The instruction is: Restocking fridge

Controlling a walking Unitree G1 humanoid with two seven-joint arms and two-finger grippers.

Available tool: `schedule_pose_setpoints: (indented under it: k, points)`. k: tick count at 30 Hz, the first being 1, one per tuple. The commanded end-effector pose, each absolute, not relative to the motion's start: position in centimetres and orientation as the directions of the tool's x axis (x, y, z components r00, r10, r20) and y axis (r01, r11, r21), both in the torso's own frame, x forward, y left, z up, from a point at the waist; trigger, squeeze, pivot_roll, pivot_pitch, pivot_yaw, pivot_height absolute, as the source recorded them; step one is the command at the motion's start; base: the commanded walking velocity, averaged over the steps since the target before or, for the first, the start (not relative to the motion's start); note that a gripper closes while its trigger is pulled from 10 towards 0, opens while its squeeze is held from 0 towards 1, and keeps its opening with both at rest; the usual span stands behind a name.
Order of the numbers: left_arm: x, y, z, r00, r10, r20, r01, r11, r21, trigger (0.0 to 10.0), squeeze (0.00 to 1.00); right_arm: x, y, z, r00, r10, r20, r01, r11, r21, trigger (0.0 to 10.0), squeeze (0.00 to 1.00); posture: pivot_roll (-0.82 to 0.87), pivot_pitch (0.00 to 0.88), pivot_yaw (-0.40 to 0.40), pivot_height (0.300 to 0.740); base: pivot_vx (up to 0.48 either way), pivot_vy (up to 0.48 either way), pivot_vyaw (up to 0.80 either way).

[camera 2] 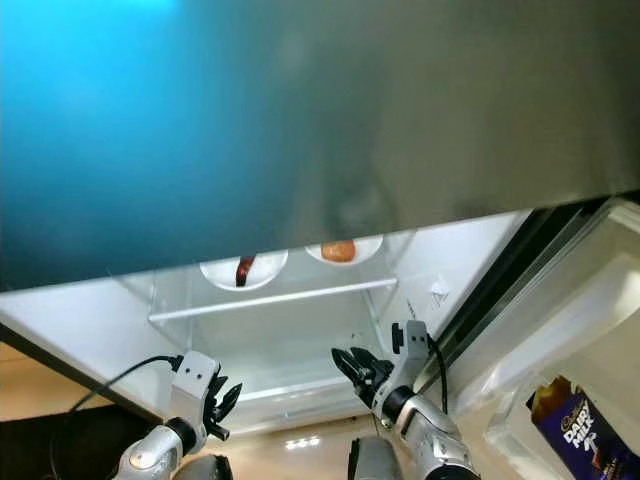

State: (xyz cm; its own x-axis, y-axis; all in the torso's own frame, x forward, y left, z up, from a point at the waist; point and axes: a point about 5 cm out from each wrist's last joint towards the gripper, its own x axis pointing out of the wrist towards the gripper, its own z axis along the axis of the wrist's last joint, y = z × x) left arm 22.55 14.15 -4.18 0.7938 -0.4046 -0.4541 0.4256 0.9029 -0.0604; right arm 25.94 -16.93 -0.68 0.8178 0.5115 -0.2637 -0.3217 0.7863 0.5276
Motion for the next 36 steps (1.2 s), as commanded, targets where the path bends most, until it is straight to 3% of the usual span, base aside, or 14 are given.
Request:
schedule_pose_setpoints:
  k: [1,7,12,21,27,34,36]
  points:
    - [21.4,14.7,-5.1,0.772,-0.384,-0.506,0.411,0.909,-0.064,10.0,0.0,25.0,-16.9,-1.5,0.805,0.517,-0.291,-0.311,0.786,0.535,10.0,0.0,-0.02,0.093,0.025,0.675,0.0,0.0,0.0]
    - [20.7,15.3,-5.7,0.754,-0.363,-0.548,0.395,0.916,-0.063,10.0,0.0,24.6,-17.3,-2.4,0.794,0.484,-0.368,-0.272,0.824,0.497,10.0,0.0,-0.02,0.086,0.023,0.68,0.0,0.0,0.0]
    - [20.1,15.6,-6.1,0.742,-0.347,-0.574,0.385,0.921,-0.059,10.0,0.0,24.2,-17.4,-2.6,0.791,0.499,-0.355,-0.272,0.805,0.527,10.0,0.0,-0.02,0.081,0.021,0.68,0.0,0.0,0.0]
    - [19.1,16.0,-6.8,0.717,-0.321,-0.618,0.37,0.928,-0.052,10.0,0.0,23.3,-18.3,-3.4,0.788,0.475,-0.393,-0.228,0.817,0.53,10.0,0.0,-0.02,0.077,0.019,0.715,0.0,0.0,0.0]
    - [17.8,17.0,-7.6,0.684,-0.269,-0.678,0.33,0.943,-0.041,10.0,0.0,21.5,-19.2,-4.9,0.752,0.42,-0.508,-0.161,0.865,0.476,10.0,0.0,-0.02,0.08,0.014,0.74,0.0,0.0,0.0]
    - [16.3,18.0,-8.5,0.646,-0.217,-0.732,0.276,0.96,-0.042,10.0,0.0,19.5,-20.0,-6.3,0.718,0.362,-0.595,-0.091,0.896,0.435,10.0,0.0,-0.02,0.077,0.011,0.74,0.0,0.0,0.0]
    - [15.4,18.4,-8.9,0.62,-0.191,-0.761,0.25,0.967,-0.039,10.0,0.0,18.6,-20.7,-7.0,0.689,0.278,-0.669,-0.038,0.936,0.35,10.0,0.0,-0.03,0.069,0.006,0.74,0.0,0.0,0.0]
